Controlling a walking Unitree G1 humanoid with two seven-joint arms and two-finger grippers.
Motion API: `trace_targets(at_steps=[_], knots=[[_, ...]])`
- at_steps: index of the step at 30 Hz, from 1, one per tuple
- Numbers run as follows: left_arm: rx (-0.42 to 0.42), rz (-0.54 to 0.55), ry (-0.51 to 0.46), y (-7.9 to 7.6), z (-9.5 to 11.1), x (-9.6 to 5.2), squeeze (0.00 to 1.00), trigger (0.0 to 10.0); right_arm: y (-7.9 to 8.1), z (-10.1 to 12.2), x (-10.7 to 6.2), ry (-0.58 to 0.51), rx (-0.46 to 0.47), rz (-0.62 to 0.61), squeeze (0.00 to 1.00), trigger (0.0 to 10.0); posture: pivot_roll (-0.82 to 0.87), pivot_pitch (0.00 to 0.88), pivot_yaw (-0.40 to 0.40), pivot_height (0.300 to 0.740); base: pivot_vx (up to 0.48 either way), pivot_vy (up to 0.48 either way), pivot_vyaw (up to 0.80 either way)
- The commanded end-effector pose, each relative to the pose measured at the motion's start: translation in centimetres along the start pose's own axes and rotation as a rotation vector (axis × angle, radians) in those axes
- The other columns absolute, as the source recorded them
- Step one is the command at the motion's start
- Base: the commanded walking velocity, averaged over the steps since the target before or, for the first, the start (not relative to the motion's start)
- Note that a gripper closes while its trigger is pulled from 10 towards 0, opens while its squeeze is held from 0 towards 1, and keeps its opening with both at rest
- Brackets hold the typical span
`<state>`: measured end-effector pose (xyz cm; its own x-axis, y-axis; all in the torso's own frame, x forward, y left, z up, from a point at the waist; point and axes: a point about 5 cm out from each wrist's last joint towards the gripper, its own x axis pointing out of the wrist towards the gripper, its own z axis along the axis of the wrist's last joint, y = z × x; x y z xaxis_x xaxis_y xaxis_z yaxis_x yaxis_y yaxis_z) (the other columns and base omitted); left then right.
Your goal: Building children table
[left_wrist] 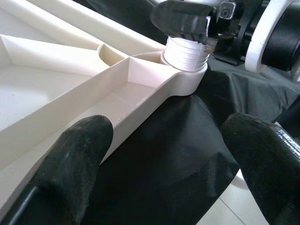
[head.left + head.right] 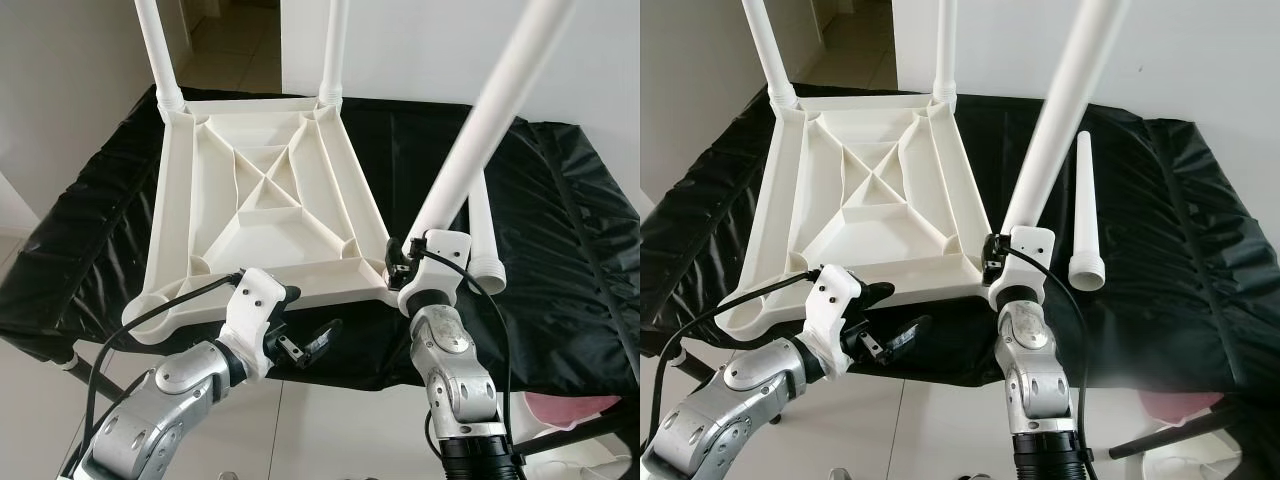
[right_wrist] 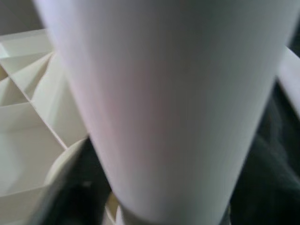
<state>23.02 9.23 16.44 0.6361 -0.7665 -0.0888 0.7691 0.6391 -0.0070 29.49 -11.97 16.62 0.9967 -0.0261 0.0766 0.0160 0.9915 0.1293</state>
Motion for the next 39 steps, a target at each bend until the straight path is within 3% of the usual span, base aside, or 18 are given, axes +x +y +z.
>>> trace_targets(at_steps=[1, 12, 13, 14, 16, 18, 26, 33, 36, 37, 38, 39], knots=[[0.007, -0.033, 0.009, -0.3, -0.1, 0.0, 0.00, 10.0, 0.5, -0.8, -0.7, 0.034, 0.049, 0.011, 1.00, 10.0, 0.04, 0.106, -0.014, 0.740, 0.000, 0.000, 0.00], [0.003, -0.030, 0.001, -0.5, -0.1, 0.2, 0.00, 10.0, -1.9, -0.4, 0.1, -0.005, -0.041, 0.144, 1.00, 10.0, 0.03, 0.098, -0.020, 0.740, 0.000, 0.000, 0.00], [0.004, -0.030, 0.003, -0.5, -0.1, 0.2, 0.00, 10.0, -2.2, -0.6, 0.2, 0.009, -0.059, 0.184, 0.84, 10.0, 0.03, 0.097, -0.017, 0.740, 0.000, 0.000, 0.00], [0.004, -0.029, 0.005, -0.4, -0.1, 0.2, 0.00, 10.0, -2.7, -0.7, 0.5, 0.027, -0.077, 0.236, 0.00, 10.0, 0.02, 0.101, -0.014, 0.740, 0.000, 0.000, 0.00], [0.004, -0.029, 0.005, -0.4, -0.1, 0.2, 0.00, 10.0, -2.7, -0.7, 0.5, 0.027, -0.077, 0.236, 0.00, 10.0, 0.02, 0.101, -0.014, 0.740, 0.000, 0.000, 0.00], [0.004, -0.030, 0.007, -0.4, -0.1, 0.2, 0.00, 10.0, -3.3, -0.7, 0.8, 0.038, -0.122, 0.333, 0.00, 10.0, 0.02, 0.104, -0.010, 0.740, 0.000, 0.000, 0.00], [0.015, -0.032, 0.011, -0.3, -0.2, 0.4, 0.00, 10.0, -3.5, -0.5, 1.3, 0.045, -0.178, 0.524, 0.00, 10.0, 0.02, 0.108, -0.005, 0.740, 0.000, 0.000, 0.00], [0.027, -0.032, 0.014, -0.3, -0.3, 0.5, 0.00, 10.0, -3.6, -0.4, 2.2, 0.035, -0.226, 0.611, 0.00, 10.0, 0.02, 0.107, -0.004, 0.740, 0.000, 0.000, 0.00], [0.028, -0.032, 0.014, -0.3, -0.2, 0.6, 0.00, 10.0, -3.6, -0.2, 2.6, 0.026, -0.245, 0.622, 0.00, 9.6, 0.02, 0.107, -0.003, 0.740, 0.000, 0.000, 0.00], [0.028, -0.032, 0.013, -0.3, -0.2, 0.6, 0.00, 10.0, -3.7, -0.2, 2.7, 0.026, -0.244, 0.628, 0.00, 7.5, 0.02, 0.108, -0.004, 0.740, 0.000, 0.000, 0.00], [0.029, -0.031, 0.013, -0.3, -0.2, 0.5, 0.00, 10.0, -3.7, -0.2, 2.9, 0.031, -0.240, 0.638, 0.00, 3.8, 0.02, 0.109, -0.006, 0.740, 0.000, 0.000, 0.00], [0.029, -0.031, 0.013, -0.3, -0.2, 0.5, 0.00, 10.0, -3.7, -0.2, 2.9, 0.031, -0.240, 0.638, 0.00, 3.8, 0.02, 0.109, -0.006, 0.740, 0.000, 0.000, 0.00]])
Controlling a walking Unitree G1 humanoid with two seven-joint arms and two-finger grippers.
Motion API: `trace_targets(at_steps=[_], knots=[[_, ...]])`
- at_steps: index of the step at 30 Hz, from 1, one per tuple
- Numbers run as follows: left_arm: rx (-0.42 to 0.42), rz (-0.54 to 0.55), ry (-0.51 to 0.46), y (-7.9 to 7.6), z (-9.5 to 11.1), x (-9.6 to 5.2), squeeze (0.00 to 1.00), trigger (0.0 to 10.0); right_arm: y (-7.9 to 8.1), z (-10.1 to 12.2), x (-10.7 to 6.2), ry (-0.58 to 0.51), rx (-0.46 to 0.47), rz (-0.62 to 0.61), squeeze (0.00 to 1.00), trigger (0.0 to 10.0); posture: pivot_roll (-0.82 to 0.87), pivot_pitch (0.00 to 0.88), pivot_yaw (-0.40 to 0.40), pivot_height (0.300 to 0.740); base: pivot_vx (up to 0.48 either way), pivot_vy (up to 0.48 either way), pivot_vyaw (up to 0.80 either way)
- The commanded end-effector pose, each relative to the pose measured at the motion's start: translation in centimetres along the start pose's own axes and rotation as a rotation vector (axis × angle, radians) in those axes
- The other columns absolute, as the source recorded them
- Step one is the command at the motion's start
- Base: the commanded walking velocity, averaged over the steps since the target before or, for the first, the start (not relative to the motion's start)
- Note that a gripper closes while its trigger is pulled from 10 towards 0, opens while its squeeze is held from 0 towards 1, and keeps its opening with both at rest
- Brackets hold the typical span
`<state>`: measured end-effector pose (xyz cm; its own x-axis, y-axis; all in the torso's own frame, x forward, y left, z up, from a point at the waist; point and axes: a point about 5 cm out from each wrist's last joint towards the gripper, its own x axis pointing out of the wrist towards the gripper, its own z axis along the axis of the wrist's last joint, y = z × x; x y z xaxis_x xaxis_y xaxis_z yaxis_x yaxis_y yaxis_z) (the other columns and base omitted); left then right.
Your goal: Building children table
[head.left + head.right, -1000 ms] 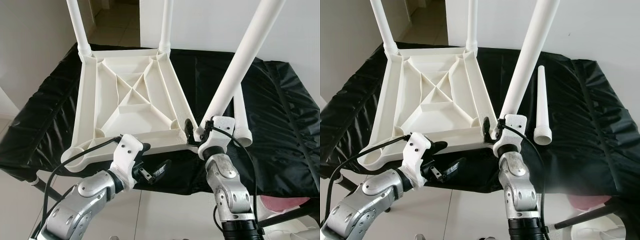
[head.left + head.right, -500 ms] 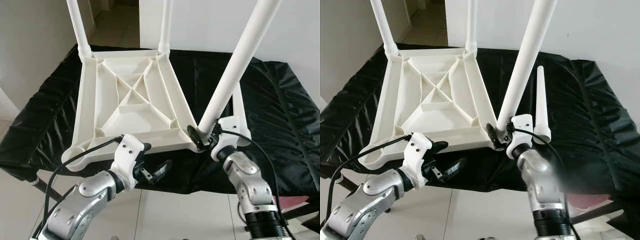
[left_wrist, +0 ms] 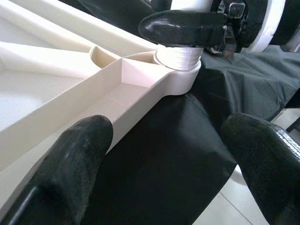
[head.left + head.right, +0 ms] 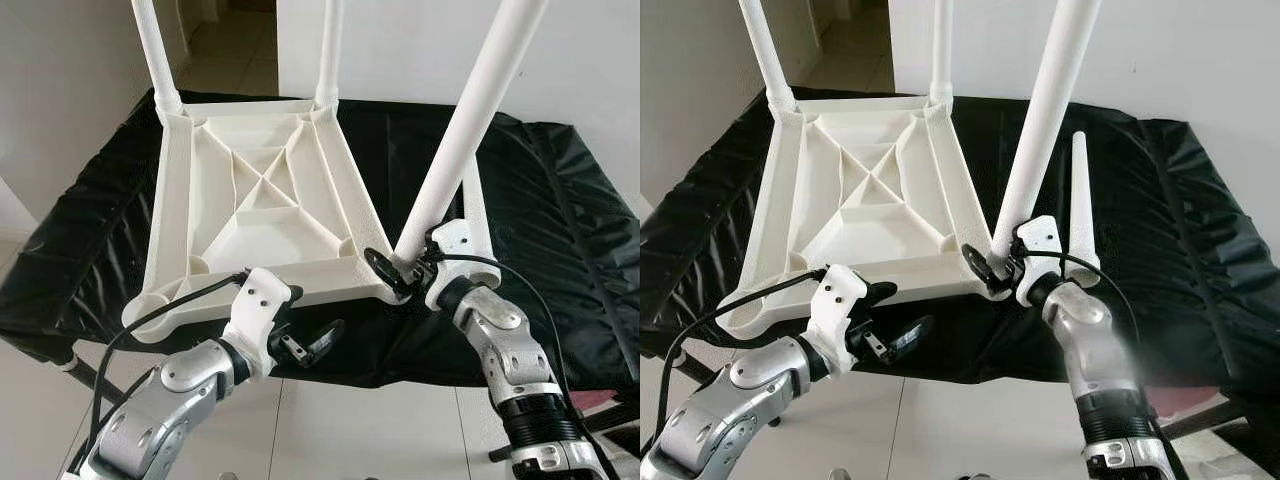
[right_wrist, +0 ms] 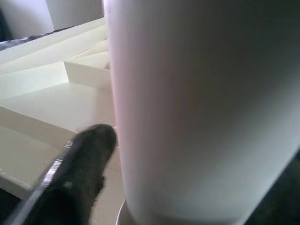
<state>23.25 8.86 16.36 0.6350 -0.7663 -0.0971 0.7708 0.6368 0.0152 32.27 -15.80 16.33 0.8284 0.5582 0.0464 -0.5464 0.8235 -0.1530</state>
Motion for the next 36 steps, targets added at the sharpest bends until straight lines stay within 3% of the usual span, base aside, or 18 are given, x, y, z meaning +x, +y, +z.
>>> trace_targets(at_steps=[1, 2, 3, 12, 13, 14, 24, 36], knots=[[0.005, -0.028, 0.005, -0.2, -0.2, 0.1, 0.00, 10.0, 0.0, -0.2, 0.2, 0.016, -0.001, 0.027, 0.00, 2.4, 0.02, 0.111, -0.007, 0.740, 0.000, 0.000, 0.00], [0.005, -0.028, 0.005, -0.2, -0.2, 0.1, 0.00, 10.0, 0.0, -0.2, 0.2, 0.016, -0.001, 0.027, 0.00, 2.4, 0.02, 0.111, -0.007, 0.740, 0.000, 0.000, 0.00], [0.005, -0.028, 0.005, -0.2, -0.2, 0.0, 0.00, 10.0, -0.1, -0.4, 0.1, 0.020, 0.000, 0.026, 0.00, 0.0, 0.03, 0.111, -0.008, 0.740, 0.000, 0.000, 0.00], [0.003, -0.028, 0.005, -0.3, -0.2, 0.0, 0.00, 10.0, -0.5, -1.1, -0.1, 0.023, 0.052, 0.001, 0.00, 0.0, 0.02, 0.111, -0.004, 0.740, 0.000, 0.000, 0.00], [0.004, -0.028, 0.005, -0.3, -0.2, 0.0, 0.00, 10.0, -0.6, -1.1, -0.1, 0.021, 0.057, -0.009, 0.00, 0.2, 0.02, 0.113, -0.003, 0.740, 0.000, 0.000, 0.00], [0.004, -0.031, 0.005, -0.3, -0.2, 0.0, 0.00, 10.0, -0.6, -1.2, -0.2, 0.020, 0.073, -0.034, 0.00, 10.0, 0.02, 0.112, -0.002, 0.740, 0.000, 0.000, 0.00], [0.002, -0.034, 0.007, -0.4, -0.2, 0.0, 0.00, 10.0, 0.0, -0.8, 0.1, 0.020, 0.099, -0.110, 0.00, 10.0, 0.02, 0.113, -0.005, 0.740, 0.000, 0.000, 0.00], [-0.002, -0.038, 0.006, -0.6, -0.3, 0.0, 0.00, 10.0, 2.2, -0.9, 0.7, 0.095, 0.176, -0.524, 0.00, 10.0, 0.03, 0.105, -0.019, 0.740, 0.000, 0.000, 0.00]])
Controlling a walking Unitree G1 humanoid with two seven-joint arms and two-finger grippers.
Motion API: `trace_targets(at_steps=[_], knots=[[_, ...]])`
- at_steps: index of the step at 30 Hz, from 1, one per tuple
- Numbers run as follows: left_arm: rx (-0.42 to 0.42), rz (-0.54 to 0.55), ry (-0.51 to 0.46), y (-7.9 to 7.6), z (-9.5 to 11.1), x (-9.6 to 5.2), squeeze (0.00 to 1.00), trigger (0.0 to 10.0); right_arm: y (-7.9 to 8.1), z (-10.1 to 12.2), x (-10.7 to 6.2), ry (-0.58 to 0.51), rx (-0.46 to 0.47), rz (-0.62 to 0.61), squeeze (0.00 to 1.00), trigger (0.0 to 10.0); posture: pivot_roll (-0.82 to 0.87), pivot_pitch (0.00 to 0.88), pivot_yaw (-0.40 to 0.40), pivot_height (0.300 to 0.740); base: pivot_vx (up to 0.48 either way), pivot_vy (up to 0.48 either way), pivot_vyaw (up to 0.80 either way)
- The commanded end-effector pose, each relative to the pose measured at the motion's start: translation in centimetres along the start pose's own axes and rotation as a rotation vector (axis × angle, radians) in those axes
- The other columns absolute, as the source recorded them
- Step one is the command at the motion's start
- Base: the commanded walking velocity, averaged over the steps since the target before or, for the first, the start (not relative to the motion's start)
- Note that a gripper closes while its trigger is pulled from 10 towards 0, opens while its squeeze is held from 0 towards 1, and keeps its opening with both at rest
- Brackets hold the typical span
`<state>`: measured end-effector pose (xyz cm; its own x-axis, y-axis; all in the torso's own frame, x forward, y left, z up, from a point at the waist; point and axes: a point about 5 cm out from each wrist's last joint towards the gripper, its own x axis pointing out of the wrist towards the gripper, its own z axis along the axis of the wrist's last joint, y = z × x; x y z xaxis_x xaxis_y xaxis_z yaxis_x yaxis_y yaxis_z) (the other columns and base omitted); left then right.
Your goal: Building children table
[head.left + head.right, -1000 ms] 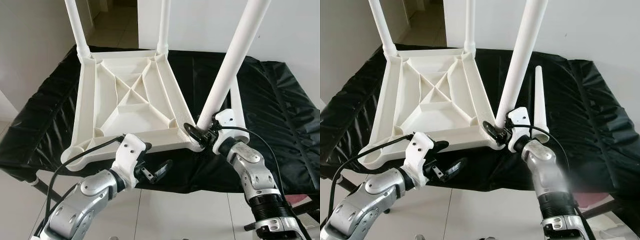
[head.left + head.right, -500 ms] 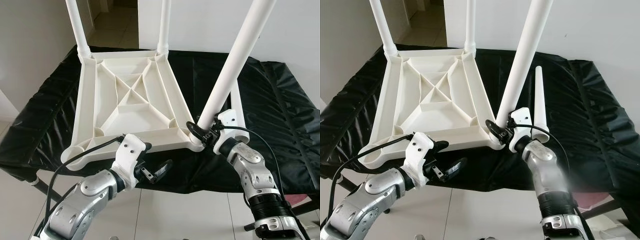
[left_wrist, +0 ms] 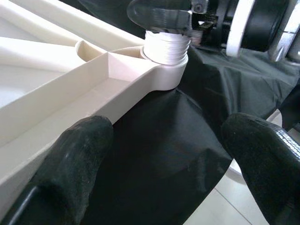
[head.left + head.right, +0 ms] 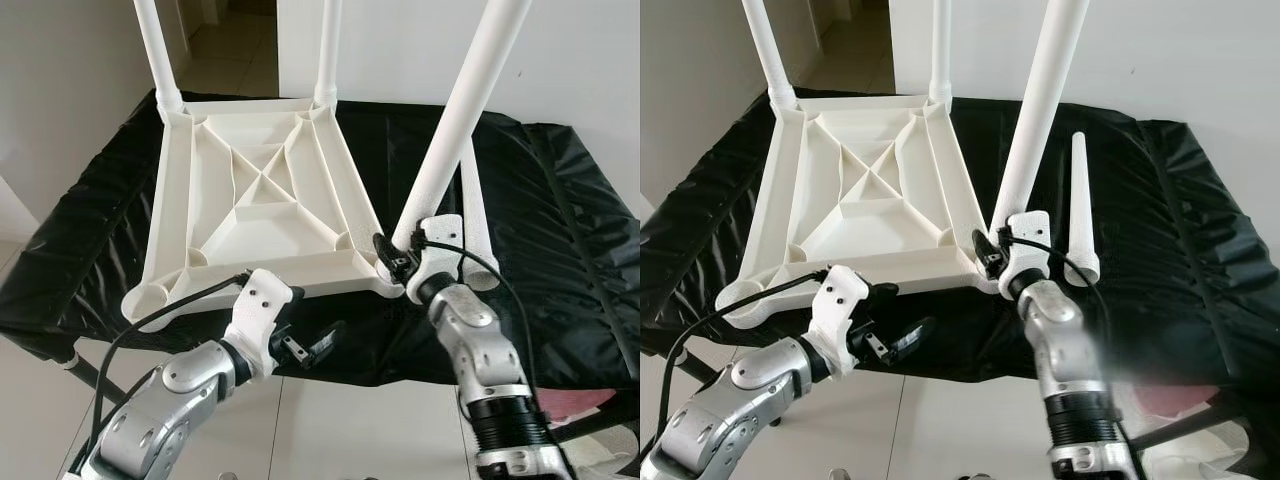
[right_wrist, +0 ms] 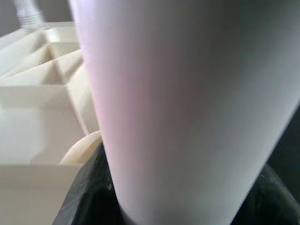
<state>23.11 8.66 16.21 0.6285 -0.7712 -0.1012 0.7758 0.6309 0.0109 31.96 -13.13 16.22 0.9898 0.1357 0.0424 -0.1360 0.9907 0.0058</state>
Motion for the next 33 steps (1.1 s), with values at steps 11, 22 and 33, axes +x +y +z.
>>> trace_targets(at_steps=[11, 22, 33], knots=[[-0.002, -0.027, 0.002, -0.6, -0.3, -0.1, 0.00, 10.0, 2.4, -0.7, -1.3, 0.032, 0.096, -0.203, 0.00, 10.0, 0.03, 0.097, -0.022, 0.740, 0.000, 0.000, 0.00], [0.000, -0.020, 0.004, -0.3, -0.3, -0.1, 0.00, 10.0, 1.5, 0.0, -1.8, -0.019, 0.082, -0.149, 1.00, 10.0, 0.03, 0.101, -0.023, 0.740, 0.000, 0.000, 0.00], [0.006, -0.011, 0.002, -0.1, -0.3, -0.1, 0.00, 10.0, -0.6, 0.5, -1.3, -0.011, -0.010, 0.221, 0.00, 10.0, 0.02, 0.104, -0.013, 0.740, 0.000, 0.000, 0.00]])
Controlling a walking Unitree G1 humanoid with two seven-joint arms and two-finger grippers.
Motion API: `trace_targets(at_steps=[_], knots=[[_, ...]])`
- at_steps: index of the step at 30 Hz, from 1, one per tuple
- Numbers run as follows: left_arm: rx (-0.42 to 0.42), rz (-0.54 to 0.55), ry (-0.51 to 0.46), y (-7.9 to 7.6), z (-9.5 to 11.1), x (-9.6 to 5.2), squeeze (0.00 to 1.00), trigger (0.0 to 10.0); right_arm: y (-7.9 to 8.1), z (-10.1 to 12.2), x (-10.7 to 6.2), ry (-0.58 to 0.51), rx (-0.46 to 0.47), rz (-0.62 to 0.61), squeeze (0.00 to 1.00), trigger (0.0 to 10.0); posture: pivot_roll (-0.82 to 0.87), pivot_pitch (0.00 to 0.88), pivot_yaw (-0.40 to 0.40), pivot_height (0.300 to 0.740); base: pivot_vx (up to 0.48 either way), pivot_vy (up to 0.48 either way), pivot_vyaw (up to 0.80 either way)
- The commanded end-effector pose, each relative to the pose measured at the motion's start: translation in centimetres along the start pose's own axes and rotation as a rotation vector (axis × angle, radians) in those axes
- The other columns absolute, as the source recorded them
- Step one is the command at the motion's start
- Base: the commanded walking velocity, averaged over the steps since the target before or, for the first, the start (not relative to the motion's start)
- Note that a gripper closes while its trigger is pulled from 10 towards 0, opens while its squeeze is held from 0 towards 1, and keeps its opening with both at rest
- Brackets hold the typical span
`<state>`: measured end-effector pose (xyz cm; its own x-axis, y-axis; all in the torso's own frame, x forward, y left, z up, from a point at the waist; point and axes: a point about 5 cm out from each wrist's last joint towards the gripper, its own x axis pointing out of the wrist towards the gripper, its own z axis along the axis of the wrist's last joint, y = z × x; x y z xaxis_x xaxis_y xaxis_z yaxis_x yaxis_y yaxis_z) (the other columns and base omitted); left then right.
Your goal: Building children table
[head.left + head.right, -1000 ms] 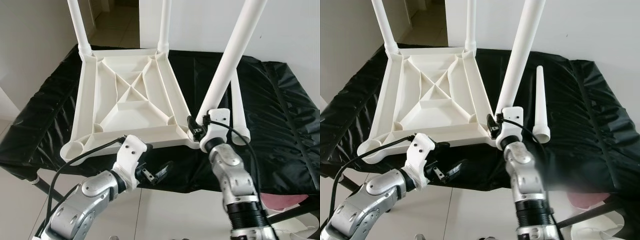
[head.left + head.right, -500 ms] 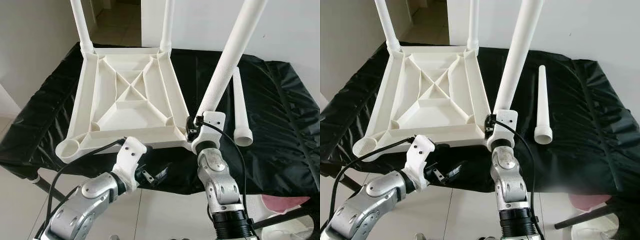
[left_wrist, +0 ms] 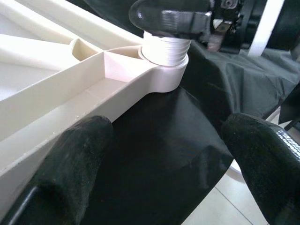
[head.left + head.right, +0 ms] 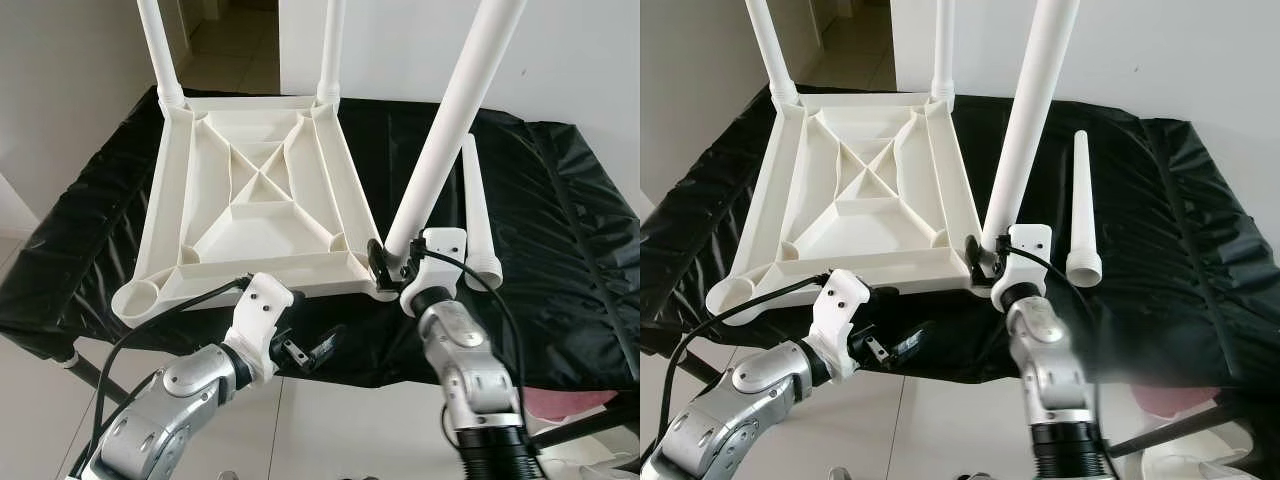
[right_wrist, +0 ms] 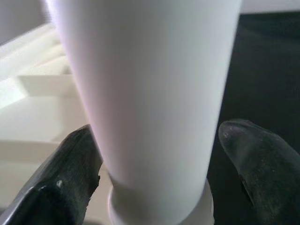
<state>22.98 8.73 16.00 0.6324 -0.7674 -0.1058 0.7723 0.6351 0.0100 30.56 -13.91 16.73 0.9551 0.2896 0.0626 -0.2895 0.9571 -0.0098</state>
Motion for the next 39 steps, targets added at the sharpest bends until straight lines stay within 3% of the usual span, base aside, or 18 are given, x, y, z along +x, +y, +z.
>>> trace_targets(at_steps=[1, 4, 11, 15, 17, 26, 31, 32, 35, 36, 37, 39], knots=[[0.007, -0.017, -0.003, -0.1, 0.0, 0.0, 0.00, 10.0, 0.0, -0.1, 0.2, 0.010, -0.002, 0.063, 0.00, 10.0, 0.02, 0.104, -0.013, 0.740, 0.000, 0.000, 0.00], [0.009, -0.021, -0.003, -0.1, 0.0, 0.1, 0.00, 10.0, -0.8, 0.3, 1.0, 0.008, -0.084, 0.198, 0.00, 10.0, 0.02, 0.101, -0.011, 0.740, 0.000, 0.000, 0.00], [0.019, -0.009, -0.007, 0.2, 0.2, 0.0, 0.00, 10.0, -1.1, 0.3, 1.8, 0.030, -0.125, 0.327, 0.00, 10.0, 0.04, 0.092, -0.012, 0.740, 0.000, 0.000, 0.00], [0.022, -0.003, -0.005, 0.4, 0.2, -0.1, 0.00, 10.0, -1.1, 0.2, 1.9, 0.037, -0.137, 0.347, 0.00, 9.8, 0.04, 0.091, -0.009, 0.740, 0.000, 0.000, 0.00], [0.022, -0.006, -0.004, 0.3, 0.2, -0.2, 0.00, 10.0, -1.2, 0.0, 2.0, 0.049, -0.154, 0.371, 0.00, 7.9, 0.04, 0.092, -0.005, 0.740, 0.000, 0.000, 0.00], [0.023, -0.009, -0.001, 0.4, 0.2, -0.1, 0.00, 10.0, -1.8, -0.6, 2.3, 0.060, -0.149, 0.402, 0.00, 8.6, 0.04, 0.099, 0.000, 0.740, 0.000, 0.000, 0.00], [0.022, -0.014, -0.003, 0.4, 0.3, 0.0, 0.00, 10.0, -2.0, -0.5, 2.5, 0.041, -0.159, 0.417, 0.00, 7.9, 0.04, 0.100, 0.000, 0.740, 0.000, 0.000, 0.00], [0.022, -0.015, -0.005, 0.4, 0.3, 0.0, 0.00, 10.0, -2.0, -0.4, 2.6, 0.033, -0.161, 0.421, 0.00, 6.9, 0.04, 0.100, -0.001, 0.740, 0.000, 0.000, 0.00], [0.022, -0.016, -0.006, 0.4, 0.4, 0.1, 0.00, 10.0, -1.9, -0.2, 2.7, 0.025, -0.163, 0.424, 0.00, 6.9, 0.04, 0.100, -0.001, 0.740, 0.000, 0.000, 0.00], [0.022, -0.016, -0.004, 0.4, 0.3, 0.2, 0.00, 10.0, -1.9, -0.3, 2.8, 0.024, -0.164, 0.428, 0.00, 2.4, 0.04, 0.098, -0.003, 0.740, 0.000, 0.000, 0.00], [0.021, -0.015, 0.000, 0.3, 0.1, 0.2, 0.00, 10.0, -1.8, -0.5, 2.8, 0.026, -0.164, 0.430, 0.00, 1.7, 0.04, 0.100, -0.005, 0.740, 0.000, 0.000, 0.00], [0.020, -0.015, 0.002, 0.3, 0.0, 0.2, 0.00, 10.0, -1.8, -0.7, 2.8, 0.028, -0.164, 0.431, 0.00, 1.7, 0.04, 0.100, -0.005, 0.740, 0.000, 0.000, 0.00]])
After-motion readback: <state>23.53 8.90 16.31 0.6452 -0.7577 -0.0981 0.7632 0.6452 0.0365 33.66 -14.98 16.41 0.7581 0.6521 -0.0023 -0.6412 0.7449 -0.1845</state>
